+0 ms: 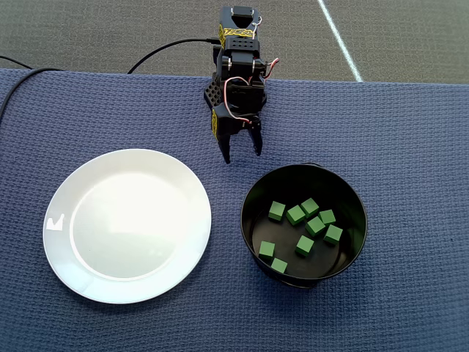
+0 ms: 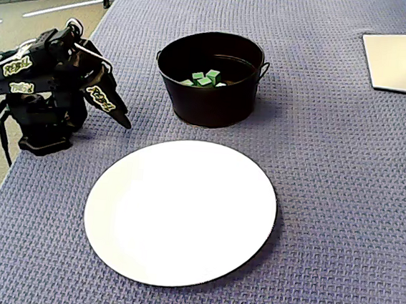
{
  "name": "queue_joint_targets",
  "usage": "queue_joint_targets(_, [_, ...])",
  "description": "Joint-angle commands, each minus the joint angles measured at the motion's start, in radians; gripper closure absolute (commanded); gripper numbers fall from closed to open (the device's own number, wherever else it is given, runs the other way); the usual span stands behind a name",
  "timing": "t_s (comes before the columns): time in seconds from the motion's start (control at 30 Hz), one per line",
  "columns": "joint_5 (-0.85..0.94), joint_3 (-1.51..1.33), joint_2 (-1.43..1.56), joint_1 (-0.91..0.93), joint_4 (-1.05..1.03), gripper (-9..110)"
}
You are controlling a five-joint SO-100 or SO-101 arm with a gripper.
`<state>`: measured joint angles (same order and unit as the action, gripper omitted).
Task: Pick up the items on the white plate and put them in the black container.
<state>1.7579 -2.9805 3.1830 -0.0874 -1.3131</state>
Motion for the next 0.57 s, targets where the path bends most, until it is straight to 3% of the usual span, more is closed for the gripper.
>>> queue_joint_targets(0.0, [-0.146,-0.015,-0.006,-0.037,-0.207,76])
queue_joint_targets(0.07, [-0.213,-0.015,-0.006,-0.038,-0.219,76])
queue_joint_targets(0.53, [-0.216,-0.015,-0.006,-0.038,-0.221,76])
